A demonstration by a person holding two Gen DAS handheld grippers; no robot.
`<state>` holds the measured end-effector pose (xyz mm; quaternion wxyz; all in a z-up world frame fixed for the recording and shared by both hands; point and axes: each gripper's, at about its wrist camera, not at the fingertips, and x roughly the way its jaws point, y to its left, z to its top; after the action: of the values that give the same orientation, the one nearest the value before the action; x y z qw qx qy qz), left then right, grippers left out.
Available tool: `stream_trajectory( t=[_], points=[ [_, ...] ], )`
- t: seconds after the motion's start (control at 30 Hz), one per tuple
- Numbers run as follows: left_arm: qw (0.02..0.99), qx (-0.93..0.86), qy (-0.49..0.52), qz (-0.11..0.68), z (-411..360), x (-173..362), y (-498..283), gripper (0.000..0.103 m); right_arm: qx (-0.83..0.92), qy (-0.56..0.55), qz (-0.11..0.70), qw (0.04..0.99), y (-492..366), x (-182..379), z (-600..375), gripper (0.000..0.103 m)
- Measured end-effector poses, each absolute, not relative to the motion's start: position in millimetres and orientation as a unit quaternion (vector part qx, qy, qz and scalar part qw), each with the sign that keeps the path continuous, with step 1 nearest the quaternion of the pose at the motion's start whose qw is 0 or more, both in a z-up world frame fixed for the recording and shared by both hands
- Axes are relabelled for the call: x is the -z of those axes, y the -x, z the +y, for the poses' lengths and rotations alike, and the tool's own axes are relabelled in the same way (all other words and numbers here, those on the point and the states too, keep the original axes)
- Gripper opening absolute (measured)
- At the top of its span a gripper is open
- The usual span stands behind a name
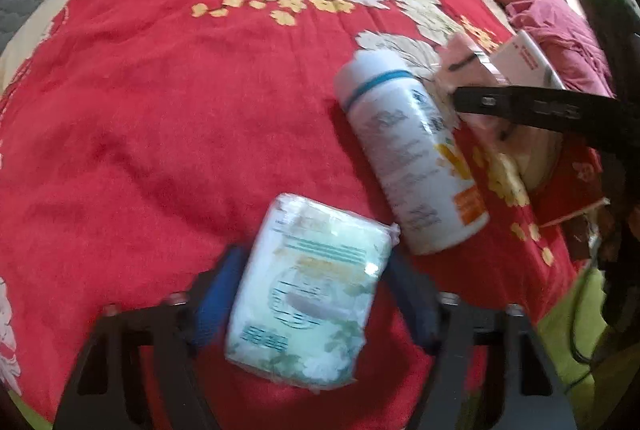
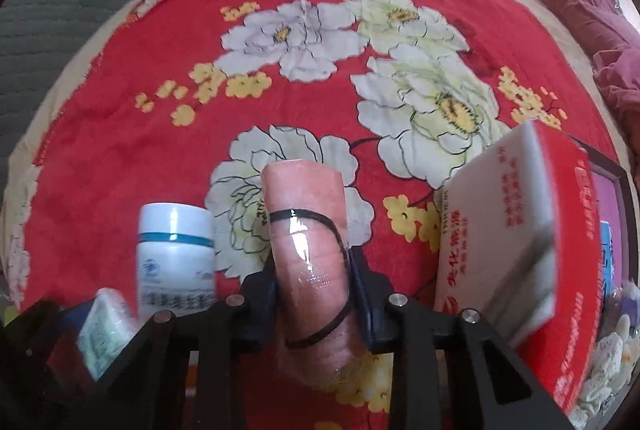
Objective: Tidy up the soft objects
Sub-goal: 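Grasp the pink mask with the right tool while the left grasps the white-green pad packet, then carry the mask with the right tool while the left carries the pad packet to the tray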
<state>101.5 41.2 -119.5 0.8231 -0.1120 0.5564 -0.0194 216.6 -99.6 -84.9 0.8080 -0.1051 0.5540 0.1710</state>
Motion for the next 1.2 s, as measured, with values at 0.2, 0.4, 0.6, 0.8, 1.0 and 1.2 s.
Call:
stream_trajectory(
  t=[0.2, 0.4, 0.6, 0.8, 1.0, 1.2],
  points=[
    [0.825, 0.028, 0.145, 0.545, 55, 114, -101, 0.044, -0.199, 0.069, 0.524, 0.825, -199, 49, -106, 0.032],
    [0.84, 0.035, 0.141, 0.523, 49, 86, -96, 0.044, -0.214, 0.049, 0.489, 0.844, -187, 7, -116, 0.032],
    [0.859, 0.06, 0.119, 0.494, 22, 42, -97, 0.044, -0.207, 0.025, 0.449, 0.869, -173, -35, -145, 0.032],
    [0.875, 0.103, 0.1, 0.462, -25, -2, -113, 0.044, -0.176, -0.009, 0.423, 0.889, -163, -63, -199, 0.032],
    [0.88, 0.149, 0.078, 0.445, -86, -31, -129, 0.044, -0.126, -0.048, 0.408, 0.903, -153, -77, -270, 0.032],
    [0.874, 0.198, 0.054, 0.441, -157, -42, -143, 0.044, -0.069, -0.078, 0.406, 0.908, -144, -77, -341, 0.032]
  ],
)
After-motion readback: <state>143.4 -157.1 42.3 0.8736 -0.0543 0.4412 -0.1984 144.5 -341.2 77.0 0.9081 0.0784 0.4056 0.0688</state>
